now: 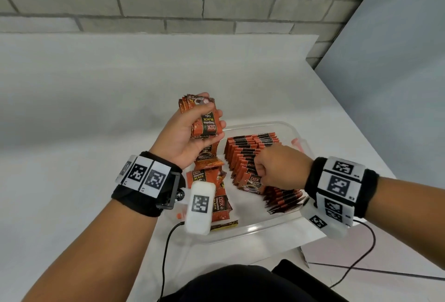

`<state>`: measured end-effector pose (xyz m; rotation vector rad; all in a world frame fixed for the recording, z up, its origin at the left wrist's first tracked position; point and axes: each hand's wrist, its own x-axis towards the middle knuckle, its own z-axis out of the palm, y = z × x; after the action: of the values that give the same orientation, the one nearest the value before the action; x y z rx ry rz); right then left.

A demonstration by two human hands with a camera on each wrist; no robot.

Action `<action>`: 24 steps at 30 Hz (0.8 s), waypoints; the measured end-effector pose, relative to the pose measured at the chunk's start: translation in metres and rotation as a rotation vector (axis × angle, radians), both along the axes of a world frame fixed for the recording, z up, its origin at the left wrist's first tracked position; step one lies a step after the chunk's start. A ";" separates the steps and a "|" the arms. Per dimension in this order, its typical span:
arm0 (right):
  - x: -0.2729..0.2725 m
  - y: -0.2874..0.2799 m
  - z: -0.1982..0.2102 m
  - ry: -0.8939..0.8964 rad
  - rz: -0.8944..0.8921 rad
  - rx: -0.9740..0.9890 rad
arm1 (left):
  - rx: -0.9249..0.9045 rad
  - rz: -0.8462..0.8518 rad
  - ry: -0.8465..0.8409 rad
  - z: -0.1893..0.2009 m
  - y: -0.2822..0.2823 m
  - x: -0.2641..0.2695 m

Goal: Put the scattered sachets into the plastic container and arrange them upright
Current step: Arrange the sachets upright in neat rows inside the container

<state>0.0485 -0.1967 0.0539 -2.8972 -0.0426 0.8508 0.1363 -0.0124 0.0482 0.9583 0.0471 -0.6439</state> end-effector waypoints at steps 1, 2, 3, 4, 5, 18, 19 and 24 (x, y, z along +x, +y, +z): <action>0.000 0.002 -0.001 -0.001 0.025 -0.025 | -0.006 -0.002 -0.001 0.000 0.001 0.000; 0.000 0.004 -0.001 -0.006 0.053 -0.051 | -0.011 -0.005 -0.001 0.000 0.001 0.000; 0.000 0.006 -0.001 -0.014 0.084 -0.077 | -0.016 -0.007 0.000 0.000 0.001 0.000; 0.000 0.008 -0.001 -0.020 0.115 -0.101 | -0.020 -0.008 0.002 0.000 0.002 0.000; 0.000 0.010 0.000 -0.026 0.144 -0.119 | -0.022 -0.008 0.003 0.000 0.002 0.000; 0.000 0.014 0.000 -0.063 0.312 -0.259 | -0.034 -0.016 0.021 0.000 0.002 0.002; 0.000 0.013 -0.001 -0.057 0.305 -0.253 | -0.036 -0.016 0.024 0.000 0.002 0.002; 0.001 0.012 0.001 -0.062 0.276 -0.228 | -0.048 -0.023 0.027 -0.001 0.002 0.003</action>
<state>0.0495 -0.1849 0.0547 -3.1824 -0.3841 0.8554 0.1396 -0.0101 0.0468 0.9051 0.0446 -0.6768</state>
